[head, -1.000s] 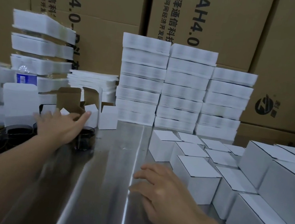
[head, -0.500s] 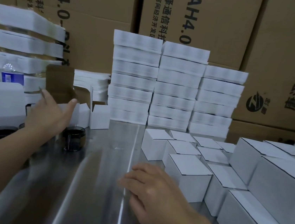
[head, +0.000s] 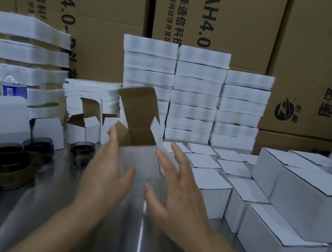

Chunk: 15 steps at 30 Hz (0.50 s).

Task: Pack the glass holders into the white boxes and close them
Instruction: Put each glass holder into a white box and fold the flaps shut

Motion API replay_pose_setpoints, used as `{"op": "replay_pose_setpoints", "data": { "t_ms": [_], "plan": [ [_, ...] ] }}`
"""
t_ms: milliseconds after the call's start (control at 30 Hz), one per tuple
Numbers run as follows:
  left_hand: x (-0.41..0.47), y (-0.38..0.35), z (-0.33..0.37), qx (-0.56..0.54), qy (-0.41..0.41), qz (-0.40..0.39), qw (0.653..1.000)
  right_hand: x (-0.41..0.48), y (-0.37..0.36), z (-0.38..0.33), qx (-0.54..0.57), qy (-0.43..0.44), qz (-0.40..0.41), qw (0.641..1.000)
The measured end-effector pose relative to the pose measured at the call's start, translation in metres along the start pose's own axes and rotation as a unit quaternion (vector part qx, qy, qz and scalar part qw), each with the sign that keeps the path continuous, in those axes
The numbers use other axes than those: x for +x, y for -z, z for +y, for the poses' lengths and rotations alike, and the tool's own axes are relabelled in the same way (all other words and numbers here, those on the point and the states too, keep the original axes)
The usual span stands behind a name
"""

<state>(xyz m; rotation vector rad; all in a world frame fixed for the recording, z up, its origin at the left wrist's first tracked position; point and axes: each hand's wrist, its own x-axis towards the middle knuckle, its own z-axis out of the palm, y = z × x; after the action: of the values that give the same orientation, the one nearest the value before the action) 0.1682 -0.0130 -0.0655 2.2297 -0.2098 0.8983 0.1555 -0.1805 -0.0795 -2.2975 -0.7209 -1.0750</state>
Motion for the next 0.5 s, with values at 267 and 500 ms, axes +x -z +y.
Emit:
{"op": "replay_pose_setpoints", "data": {
  "t_ms": [267,500],
  "plan": [
    [-0.025,-0.010,0.007,0.007,-0.054,-0.056,0.997,-0.004,-0.005,0.012,0.061,-0.059,-0.087,0.993],
    [-0.022,-0.007,-0.004,-0.092,0.001,0.014,0.996,-0.003,-0.008,0.015,0.098,-0.131,-0.114,0.980]
  ]
}}
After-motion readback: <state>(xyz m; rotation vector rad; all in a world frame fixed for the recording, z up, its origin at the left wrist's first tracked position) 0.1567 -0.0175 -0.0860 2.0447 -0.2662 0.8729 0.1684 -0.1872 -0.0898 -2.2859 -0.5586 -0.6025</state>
